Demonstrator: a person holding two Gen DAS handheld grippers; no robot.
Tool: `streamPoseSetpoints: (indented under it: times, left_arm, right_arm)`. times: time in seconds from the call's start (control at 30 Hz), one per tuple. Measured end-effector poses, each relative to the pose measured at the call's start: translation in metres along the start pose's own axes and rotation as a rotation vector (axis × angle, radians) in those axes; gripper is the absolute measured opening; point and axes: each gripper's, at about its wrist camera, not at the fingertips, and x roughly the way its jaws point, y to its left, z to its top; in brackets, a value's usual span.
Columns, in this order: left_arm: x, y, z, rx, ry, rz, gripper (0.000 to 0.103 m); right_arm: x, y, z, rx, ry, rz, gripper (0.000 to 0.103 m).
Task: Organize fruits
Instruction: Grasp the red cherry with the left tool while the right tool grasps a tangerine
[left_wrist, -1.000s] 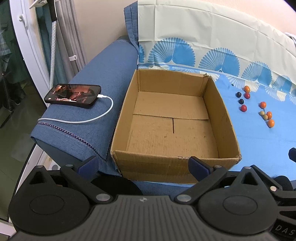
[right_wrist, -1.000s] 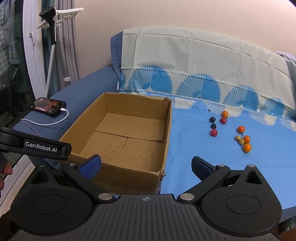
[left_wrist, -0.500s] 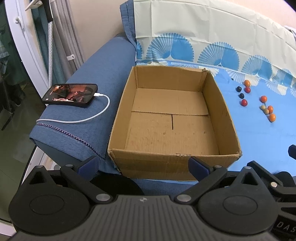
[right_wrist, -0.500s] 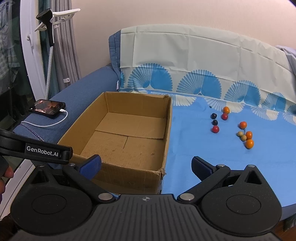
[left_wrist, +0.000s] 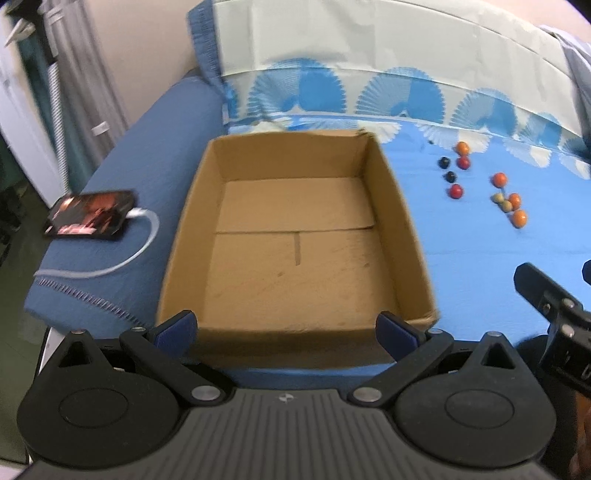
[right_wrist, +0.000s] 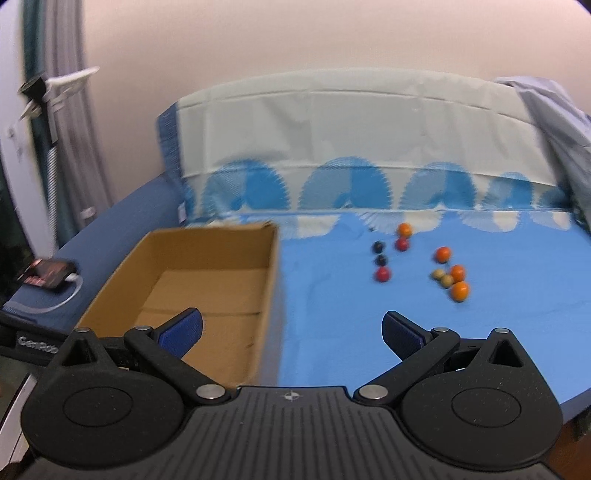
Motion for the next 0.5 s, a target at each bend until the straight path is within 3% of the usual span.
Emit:
streamPoseSetpoints:
  times: [0.23, 0.5]
  left_arm:
    - [0.015, -0.057, 0.035, 0.074, -0.01, -0.089, 0.103]
    - [0.074, -0.15, 0.094, 0.159, 0.003, -0.212, 0.103]
  right_arm:
    - [0.02, -0.072, 0.004, 0.071, 0.03, -0.153, 0.103]
    - [0.078, -0.166, 0.004, 0.104, 0.079, -0.311, 0.103]
